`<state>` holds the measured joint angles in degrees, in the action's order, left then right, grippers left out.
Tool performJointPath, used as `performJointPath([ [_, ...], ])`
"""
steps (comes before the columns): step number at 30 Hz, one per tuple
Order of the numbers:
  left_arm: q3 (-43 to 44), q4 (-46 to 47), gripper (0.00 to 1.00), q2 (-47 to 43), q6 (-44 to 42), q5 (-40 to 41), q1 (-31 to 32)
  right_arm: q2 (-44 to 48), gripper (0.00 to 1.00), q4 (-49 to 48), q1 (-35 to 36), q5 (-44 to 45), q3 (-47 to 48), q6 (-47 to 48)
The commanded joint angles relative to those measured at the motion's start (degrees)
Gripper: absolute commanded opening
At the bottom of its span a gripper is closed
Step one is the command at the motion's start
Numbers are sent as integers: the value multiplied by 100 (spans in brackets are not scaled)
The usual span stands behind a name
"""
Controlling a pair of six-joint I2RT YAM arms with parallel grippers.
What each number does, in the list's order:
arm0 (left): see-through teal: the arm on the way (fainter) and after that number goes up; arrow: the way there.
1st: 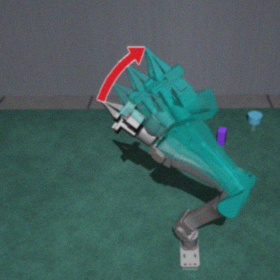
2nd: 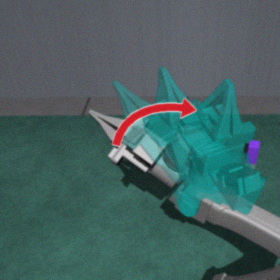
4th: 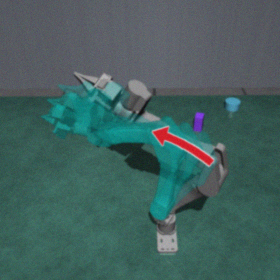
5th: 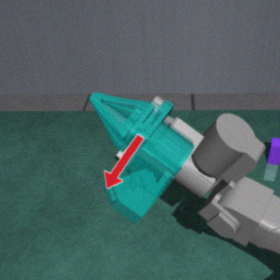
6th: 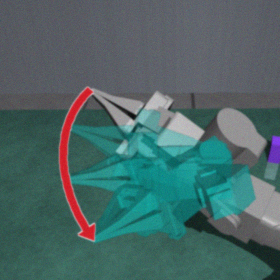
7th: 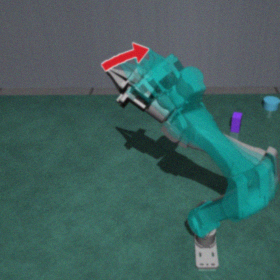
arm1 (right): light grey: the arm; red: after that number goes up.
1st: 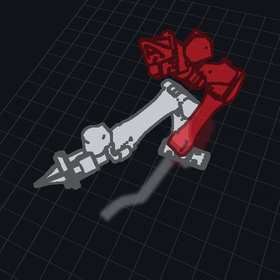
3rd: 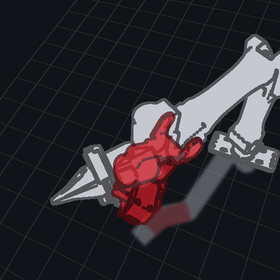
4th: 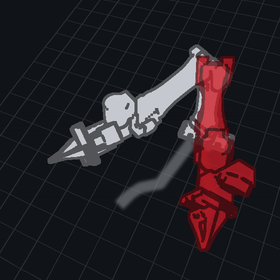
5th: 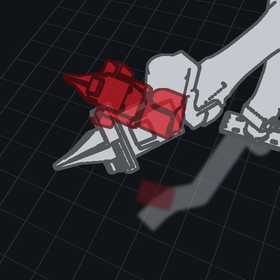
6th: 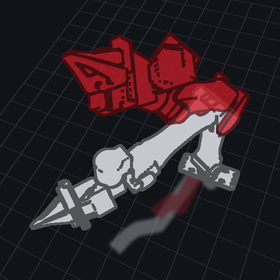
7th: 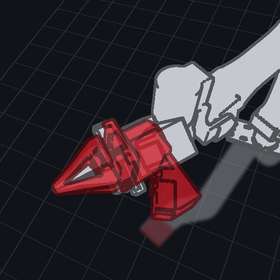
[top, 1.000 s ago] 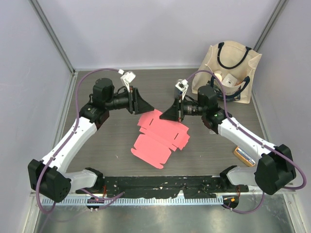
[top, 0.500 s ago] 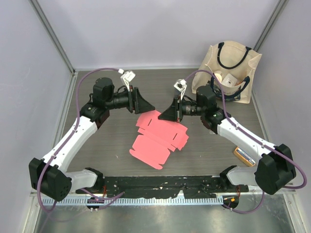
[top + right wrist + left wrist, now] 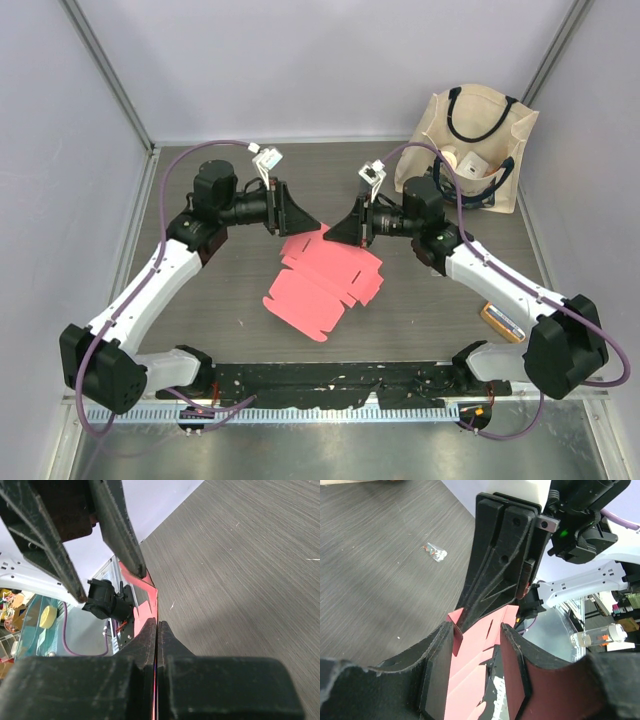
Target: Fold the paper box
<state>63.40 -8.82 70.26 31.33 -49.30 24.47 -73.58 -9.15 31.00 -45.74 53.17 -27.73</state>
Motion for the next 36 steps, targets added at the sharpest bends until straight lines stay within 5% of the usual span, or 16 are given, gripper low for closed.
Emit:
performJointPath([
  [1,-29,284,45,5,66,-229,84,-86,1,-623,28,241,256,-321],
  [18,164,-216,46,252,-101,16,163,-104,1,-2275,90,47,-69,-1551],
  [27,-45,-262,50,-678,-549,1325,120,352,1,-615,55,706,-43,-524],
  [32,-319,-76,61,-1172,-584,2292,23,722,1,-351,-208,970,-61,-602],
  [36,-249,-146,66,-1103,-585,2180,14,915,2,-386,-612,1058,-140,-970],
])
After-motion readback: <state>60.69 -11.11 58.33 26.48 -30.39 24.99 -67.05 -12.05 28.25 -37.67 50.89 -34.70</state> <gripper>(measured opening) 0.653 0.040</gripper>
